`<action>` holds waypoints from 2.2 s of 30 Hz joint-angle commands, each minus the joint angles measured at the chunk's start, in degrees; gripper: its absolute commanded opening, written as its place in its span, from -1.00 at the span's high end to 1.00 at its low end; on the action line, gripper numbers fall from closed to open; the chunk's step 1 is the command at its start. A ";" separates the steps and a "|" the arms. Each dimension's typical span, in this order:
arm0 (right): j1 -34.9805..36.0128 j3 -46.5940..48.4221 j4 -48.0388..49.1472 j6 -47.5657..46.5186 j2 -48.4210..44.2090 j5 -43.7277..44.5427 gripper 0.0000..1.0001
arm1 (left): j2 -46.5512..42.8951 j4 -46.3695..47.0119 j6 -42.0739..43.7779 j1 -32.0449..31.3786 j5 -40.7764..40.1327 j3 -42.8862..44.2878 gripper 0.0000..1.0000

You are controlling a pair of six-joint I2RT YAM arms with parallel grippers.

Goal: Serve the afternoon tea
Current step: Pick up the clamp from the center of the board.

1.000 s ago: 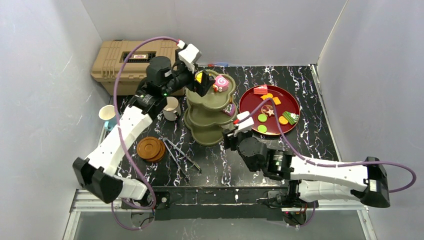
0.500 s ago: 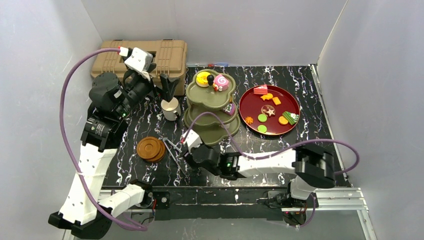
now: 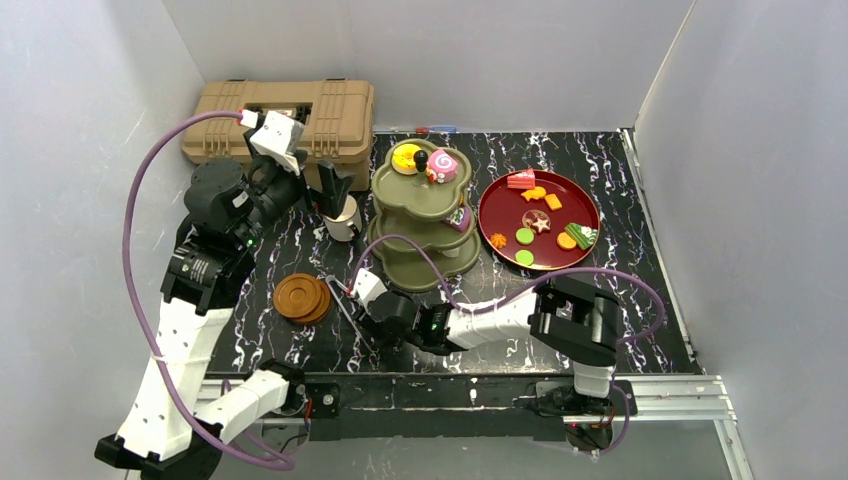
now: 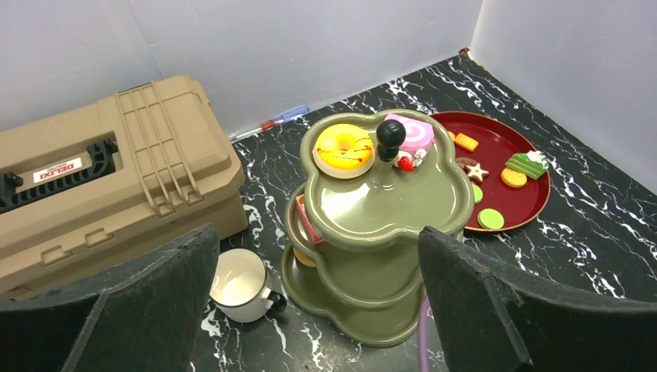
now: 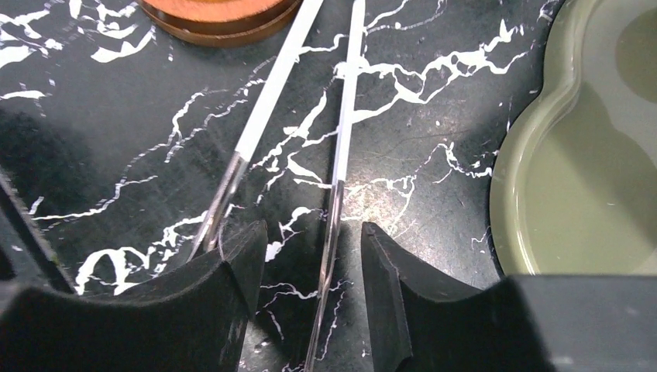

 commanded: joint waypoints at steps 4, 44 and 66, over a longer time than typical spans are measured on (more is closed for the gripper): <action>-1.14 0.37 3.91 -0.19 1.57 -1.47 0.01 | -1.92 -0.70 -2.29 0.20 -0.50 -0.30 -0.96; -4.39 12.24 -9.37 -8.82 -32.33 11.61 0.97 | -4.51 4.08 -9.53 0.17 6.55 2.71 -0.96; -4.39 13.57 11.63 -15.74 -33.84 14.48 0.97 | 0.18 4.51 -21.00 0.19 17.90 -0.37 -0.96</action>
